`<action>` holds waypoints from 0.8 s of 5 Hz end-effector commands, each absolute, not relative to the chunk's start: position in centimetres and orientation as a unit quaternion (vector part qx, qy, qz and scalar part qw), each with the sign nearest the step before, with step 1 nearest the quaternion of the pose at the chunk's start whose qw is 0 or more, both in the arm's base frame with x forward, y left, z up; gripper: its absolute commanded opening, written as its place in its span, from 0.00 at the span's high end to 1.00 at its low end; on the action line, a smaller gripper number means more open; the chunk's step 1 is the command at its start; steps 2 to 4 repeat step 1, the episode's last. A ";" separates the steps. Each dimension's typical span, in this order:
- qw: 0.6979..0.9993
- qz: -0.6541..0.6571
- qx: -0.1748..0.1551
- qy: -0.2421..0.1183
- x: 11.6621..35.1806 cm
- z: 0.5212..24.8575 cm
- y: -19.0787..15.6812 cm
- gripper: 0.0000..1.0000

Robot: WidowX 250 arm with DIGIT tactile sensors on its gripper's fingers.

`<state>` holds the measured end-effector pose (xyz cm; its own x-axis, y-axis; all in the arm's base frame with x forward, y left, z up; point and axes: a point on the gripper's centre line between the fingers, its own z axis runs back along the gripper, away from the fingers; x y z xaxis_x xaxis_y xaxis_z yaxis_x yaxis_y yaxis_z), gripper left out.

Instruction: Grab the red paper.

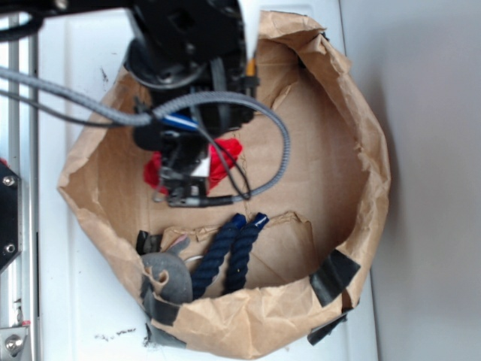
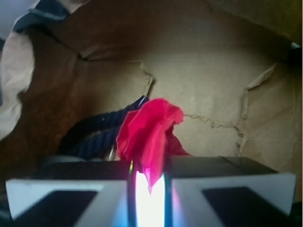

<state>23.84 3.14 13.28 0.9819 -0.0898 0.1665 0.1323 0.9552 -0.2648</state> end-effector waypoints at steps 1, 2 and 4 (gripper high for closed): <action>0.985 -0.051 -0.130 -0.100 23.8 14.2 4.8 0.00; 0.985 -0.051 -0.130 -0.100 23.8 14.2 4.8 0.00; 0.985 -0.051 -0.130 -0.100 23.8 14.2 4.8 0.00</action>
